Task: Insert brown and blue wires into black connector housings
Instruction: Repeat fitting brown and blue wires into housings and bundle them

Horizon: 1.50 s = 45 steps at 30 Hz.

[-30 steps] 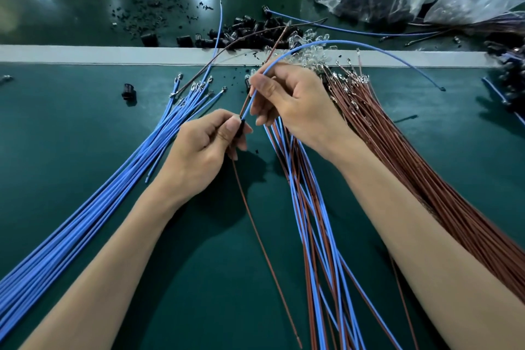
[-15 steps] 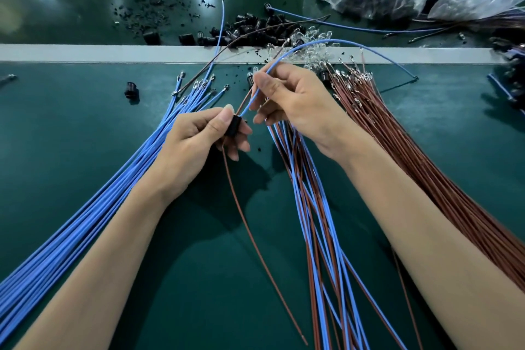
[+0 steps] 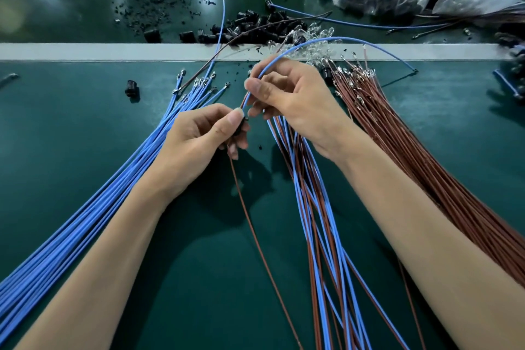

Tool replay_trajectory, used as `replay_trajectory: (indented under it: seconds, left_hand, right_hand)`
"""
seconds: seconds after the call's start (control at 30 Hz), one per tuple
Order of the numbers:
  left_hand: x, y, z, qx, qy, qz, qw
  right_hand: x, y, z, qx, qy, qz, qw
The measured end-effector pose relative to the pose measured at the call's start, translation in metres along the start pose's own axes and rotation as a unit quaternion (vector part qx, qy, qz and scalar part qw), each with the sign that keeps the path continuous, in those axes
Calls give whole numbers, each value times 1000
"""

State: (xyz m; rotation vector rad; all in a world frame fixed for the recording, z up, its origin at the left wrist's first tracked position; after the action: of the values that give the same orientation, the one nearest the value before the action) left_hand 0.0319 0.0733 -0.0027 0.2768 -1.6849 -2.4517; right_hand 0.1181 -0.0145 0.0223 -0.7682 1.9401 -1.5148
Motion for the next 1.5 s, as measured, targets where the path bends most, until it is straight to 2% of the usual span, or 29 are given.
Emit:
replay_trajectory:
  seconds: [0.6,0.93,1.2,1.5]
  left_hand:
    - [-1,-1,16,51,113,-3,992]
    - [3,-1,15,21,121,11,992]
    - [5,0,13,-1,125,31,992]
    - [3,8,6,-82,54,-34,995]
  right_hand:
    - [2,-9,1,-57,3,54,997]
    - [3,-17,6,-18,33,96,995]
    - [5,-22,4,-6,28,112,993]
    - [4,-21,5,6,35,103,994]
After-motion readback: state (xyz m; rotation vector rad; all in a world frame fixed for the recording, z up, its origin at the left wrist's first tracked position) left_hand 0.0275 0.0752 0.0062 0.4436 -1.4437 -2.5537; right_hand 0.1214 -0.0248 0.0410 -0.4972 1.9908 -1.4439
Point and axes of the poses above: each hand's wrist, its own x-axis away from the middle knuckle, its own z-axis out of the back of the hand, y = z × x, the point moved 8 cm from there along -x, towards the middle knuckle, and after that the axes turned 14 degrees about -x, right-handed, at the moved point
